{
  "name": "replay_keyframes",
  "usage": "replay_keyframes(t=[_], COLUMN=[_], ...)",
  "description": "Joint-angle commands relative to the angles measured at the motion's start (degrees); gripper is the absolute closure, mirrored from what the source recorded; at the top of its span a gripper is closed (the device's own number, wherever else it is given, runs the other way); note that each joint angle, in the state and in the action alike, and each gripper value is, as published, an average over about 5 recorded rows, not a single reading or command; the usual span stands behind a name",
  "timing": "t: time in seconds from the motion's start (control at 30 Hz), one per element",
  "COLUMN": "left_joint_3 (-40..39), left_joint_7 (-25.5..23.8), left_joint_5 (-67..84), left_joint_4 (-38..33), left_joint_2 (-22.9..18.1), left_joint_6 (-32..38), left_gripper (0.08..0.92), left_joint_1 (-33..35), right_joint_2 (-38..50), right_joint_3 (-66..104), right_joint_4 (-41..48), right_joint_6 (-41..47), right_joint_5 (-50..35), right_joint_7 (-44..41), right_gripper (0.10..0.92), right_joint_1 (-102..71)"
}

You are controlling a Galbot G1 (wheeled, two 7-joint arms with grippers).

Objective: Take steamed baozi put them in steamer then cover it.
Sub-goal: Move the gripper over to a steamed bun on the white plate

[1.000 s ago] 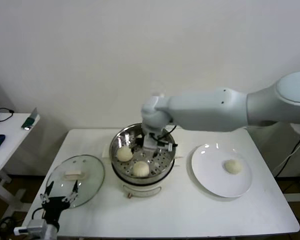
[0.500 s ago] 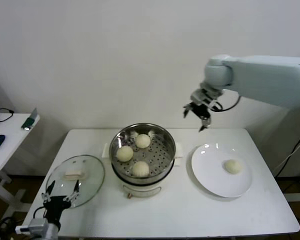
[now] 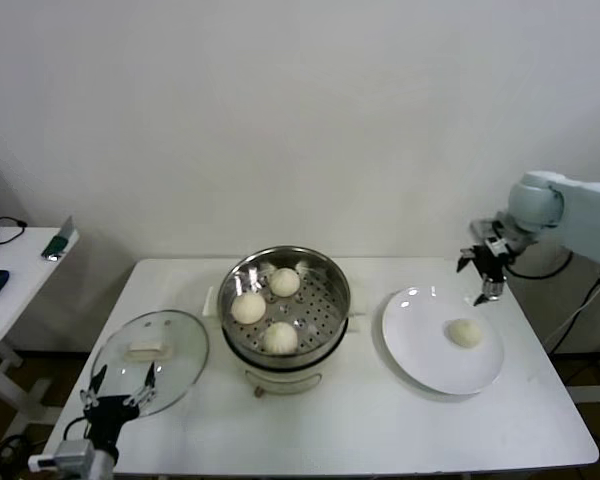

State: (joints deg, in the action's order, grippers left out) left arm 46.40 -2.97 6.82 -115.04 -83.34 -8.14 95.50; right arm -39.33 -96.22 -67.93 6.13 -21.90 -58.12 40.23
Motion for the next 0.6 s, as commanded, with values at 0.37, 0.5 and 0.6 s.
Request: replay_keyframes(t=[0.37,0.5,0.6], left_joint_3=[-0.03,-0.01,0.02], left_joint_7=[0.04,0.06,0.06], left_joint_5=[-0.62,-0.62,-0.62], left_joint_4=[0.69,0.86,1.0], left_joint_2=[-0.61,-0.58,-0.57], left_joint_6=[0.13,0.18,0.18], left_gripper=[0.177,0.177,0.177], left_joint_1=[0.11,0.01,-0.07], right_joint_2=[-0.72,-3.1,-4.31], right_joint_3=[18.32,19.81,20.47], right_joint_4=[12.73,15.25,16.23], right_joint_6=[2.36,1.78,1.48], right_joint_5=[10.63,10.88,10.77], right_joint_7=[2.29,2.6,2.55], right_gripper=[0.203,0.203,0.203], right_joint_1=[-24.63,-26.15,-26.85])
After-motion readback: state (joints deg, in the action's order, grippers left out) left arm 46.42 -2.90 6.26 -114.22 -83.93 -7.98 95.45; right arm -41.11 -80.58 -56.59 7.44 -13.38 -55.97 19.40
